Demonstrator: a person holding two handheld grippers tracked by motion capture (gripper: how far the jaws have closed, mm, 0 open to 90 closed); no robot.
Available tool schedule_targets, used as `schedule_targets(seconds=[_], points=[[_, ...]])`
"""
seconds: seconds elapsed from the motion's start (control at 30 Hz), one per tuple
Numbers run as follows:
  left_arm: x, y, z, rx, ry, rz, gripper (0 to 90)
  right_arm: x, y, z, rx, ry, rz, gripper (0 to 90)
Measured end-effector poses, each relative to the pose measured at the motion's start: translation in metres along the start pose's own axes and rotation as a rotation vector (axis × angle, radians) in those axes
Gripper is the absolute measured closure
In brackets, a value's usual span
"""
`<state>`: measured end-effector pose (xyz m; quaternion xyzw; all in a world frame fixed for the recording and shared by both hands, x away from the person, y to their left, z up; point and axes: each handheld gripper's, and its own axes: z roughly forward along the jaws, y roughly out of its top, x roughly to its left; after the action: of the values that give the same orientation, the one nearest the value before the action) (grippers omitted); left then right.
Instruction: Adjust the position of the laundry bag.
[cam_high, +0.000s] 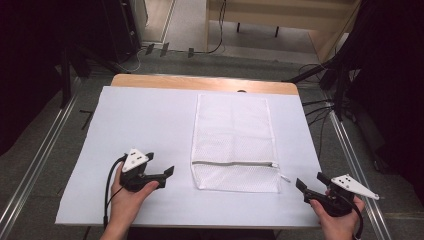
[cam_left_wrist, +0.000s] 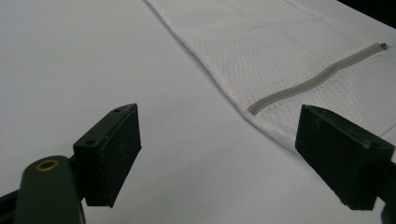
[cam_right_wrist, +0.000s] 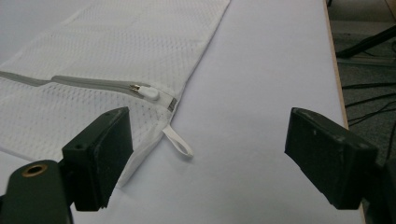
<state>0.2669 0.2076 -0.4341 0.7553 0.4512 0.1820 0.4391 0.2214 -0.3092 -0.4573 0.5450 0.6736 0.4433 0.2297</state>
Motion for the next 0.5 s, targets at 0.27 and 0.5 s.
schedule_targets(seconds=[0.27, 0.5], points=[[-0.007, 0.023, 0.064, 0.071, 0.039, -0.037, 36.9, 0.004, 0.0, 0.005, 0.008, -0.019, -0.011, 19.3], [-0.006, 0.037, 0.096, 0.12, 0.098, -0.106, 48.6, 0.005, -0.001, 0.005, 0.007, -0.019, -0.021, 20.7]])
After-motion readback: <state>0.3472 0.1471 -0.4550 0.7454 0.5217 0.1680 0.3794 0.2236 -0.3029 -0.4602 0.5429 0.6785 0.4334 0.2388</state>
